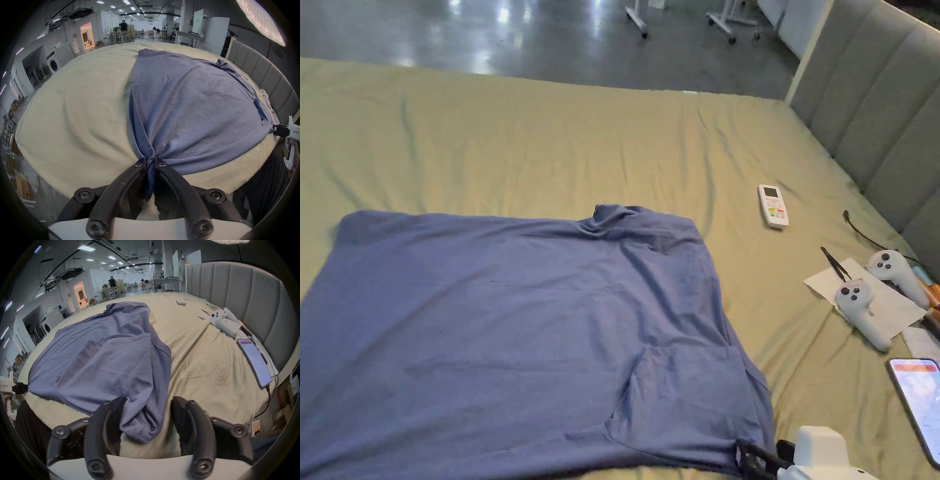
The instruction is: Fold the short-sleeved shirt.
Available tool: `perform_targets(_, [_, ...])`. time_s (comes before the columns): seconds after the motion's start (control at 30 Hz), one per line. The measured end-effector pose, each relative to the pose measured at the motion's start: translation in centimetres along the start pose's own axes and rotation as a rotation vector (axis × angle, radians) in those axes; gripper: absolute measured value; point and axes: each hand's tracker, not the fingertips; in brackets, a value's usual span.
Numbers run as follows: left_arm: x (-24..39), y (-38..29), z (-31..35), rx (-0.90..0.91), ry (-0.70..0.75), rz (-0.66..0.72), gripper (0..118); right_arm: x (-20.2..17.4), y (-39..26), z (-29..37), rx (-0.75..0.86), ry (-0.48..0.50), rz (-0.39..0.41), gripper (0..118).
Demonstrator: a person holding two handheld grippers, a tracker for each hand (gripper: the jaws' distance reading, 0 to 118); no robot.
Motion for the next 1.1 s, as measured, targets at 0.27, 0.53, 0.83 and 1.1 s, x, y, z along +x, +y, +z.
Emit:
perform_targets(0.27, [-0.7, -0.9, 0.9, 0.062, -0.035, -0.014, 9, -0.7, -0.3, 2.1, 0.035, 0.017, 0.008, 5])
perform_targets(0.53, [-2.4, -0.4, 3.1, 0.188, -0.078, 0.006, 9, -0.7, 1.3, 4.8, 0.142, 0.04, -0.034, 5])
perform_targets(0.83, [-4.8, 11.7, -0.1, 0.197, -0.113, 0.063, 9, -0.3, 12.9, -0.5, 0.129, 0.097, -0.123, 5])
perform_targets(1.1, [-3.4, 21.5, -10.9, 0.086, -0.061, 0.129, 9, -2.0, 21.3, -11.7, 0.002, 0.024, -0.114, 5])
